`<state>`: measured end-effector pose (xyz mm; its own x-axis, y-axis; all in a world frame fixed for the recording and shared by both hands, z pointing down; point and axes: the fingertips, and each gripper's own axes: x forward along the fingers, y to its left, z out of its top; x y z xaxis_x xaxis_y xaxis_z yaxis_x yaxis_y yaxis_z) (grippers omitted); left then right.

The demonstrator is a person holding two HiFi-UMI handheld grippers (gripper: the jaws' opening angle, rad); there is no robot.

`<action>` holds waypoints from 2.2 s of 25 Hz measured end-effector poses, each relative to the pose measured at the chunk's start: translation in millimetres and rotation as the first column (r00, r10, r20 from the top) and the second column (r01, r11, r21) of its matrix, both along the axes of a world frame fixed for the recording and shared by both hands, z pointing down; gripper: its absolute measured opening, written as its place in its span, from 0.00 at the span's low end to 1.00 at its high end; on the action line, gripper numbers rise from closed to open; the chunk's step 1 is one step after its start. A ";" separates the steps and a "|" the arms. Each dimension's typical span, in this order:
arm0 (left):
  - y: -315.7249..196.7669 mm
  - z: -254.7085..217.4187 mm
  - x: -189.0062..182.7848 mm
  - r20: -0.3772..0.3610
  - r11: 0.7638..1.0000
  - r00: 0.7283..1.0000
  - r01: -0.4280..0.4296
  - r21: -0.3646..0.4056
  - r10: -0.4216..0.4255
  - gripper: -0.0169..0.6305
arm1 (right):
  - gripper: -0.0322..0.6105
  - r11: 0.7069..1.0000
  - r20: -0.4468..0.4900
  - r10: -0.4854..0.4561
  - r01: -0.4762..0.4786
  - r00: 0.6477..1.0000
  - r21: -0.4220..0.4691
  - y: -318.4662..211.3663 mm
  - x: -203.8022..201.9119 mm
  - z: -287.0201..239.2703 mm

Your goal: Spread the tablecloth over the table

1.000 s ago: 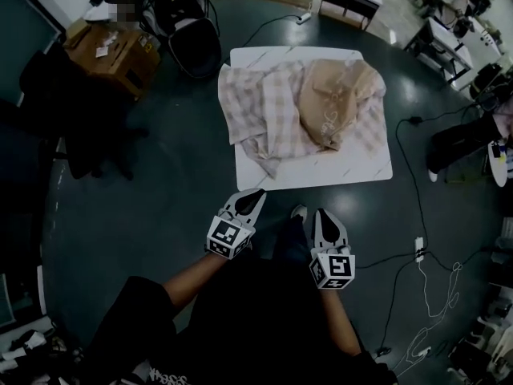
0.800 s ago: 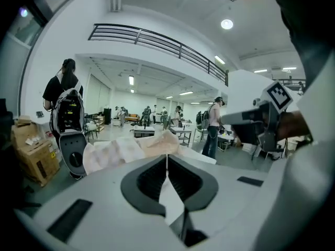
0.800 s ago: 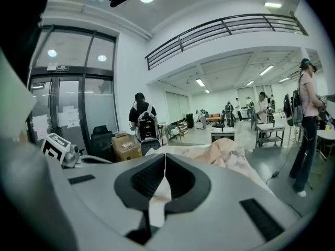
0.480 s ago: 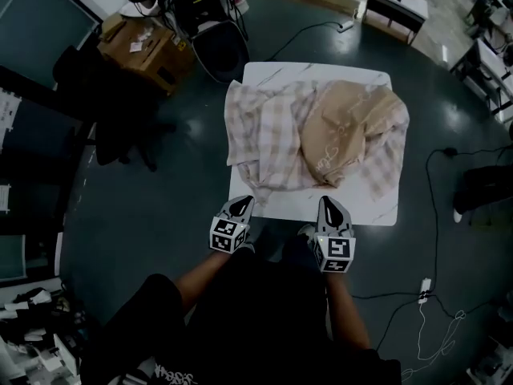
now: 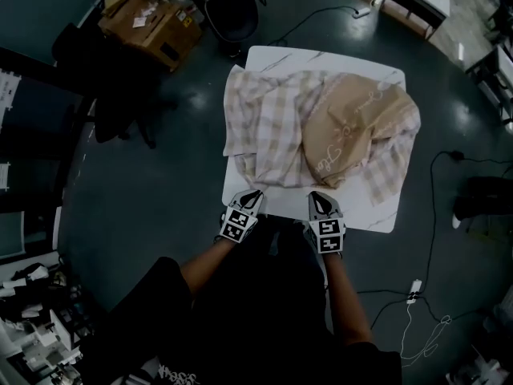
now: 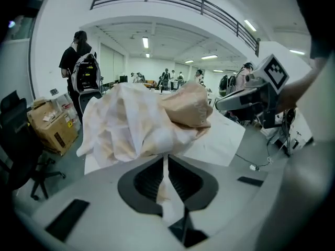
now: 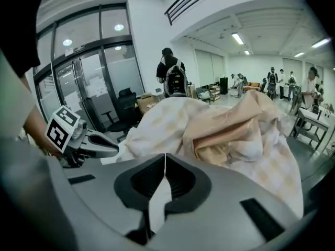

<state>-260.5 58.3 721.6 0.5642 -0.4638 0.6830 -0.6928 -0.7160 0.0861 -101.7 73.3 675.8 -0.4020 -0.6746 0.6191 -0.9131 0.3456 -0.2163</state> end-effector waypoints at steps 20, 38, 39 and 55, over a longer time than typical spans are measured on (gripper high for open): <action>-3.8 21.6 -60.3 0.143 0.999 0.989 0.050 -0.023 -0.046 0.06 | 0.08 0.981 -0.340 -0.085 0.018 0.937 -0.194 1.6 2.2 96.8; -0.4 9.6 -235.3 0.151 0.960 0.950 0.280 -0.031 -0.272 0.06 | 0.07 0.968 -0.239 -0.114 0.053 0.964 -0.246 53.6 -50.0 76.9; 1.6 16.3 -246.6 0.161 0.955 0.945 0.295 -0.039 -0.285 0.06 | 0.07 0.970 -0.219 -0.063 0.008 0.974 -0.245 61.5 -48.1 69.6; 40.4 38.4 -266.5 0.047 0.969 0.977 0.214 -0.122 -0.210 0.06 | 0.08 0.934 -0.151 0.242 -0.272 0.958 -0.232 66.6 -28.9 76.4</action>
<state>-527.0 98.7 760.0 0.4381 -0.4801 0.7600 -0.8318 -0.5371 0.1403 -130.6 139.9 752.2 -0.1489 -0.5640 0.8123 -0.9877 0.0449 -0.1498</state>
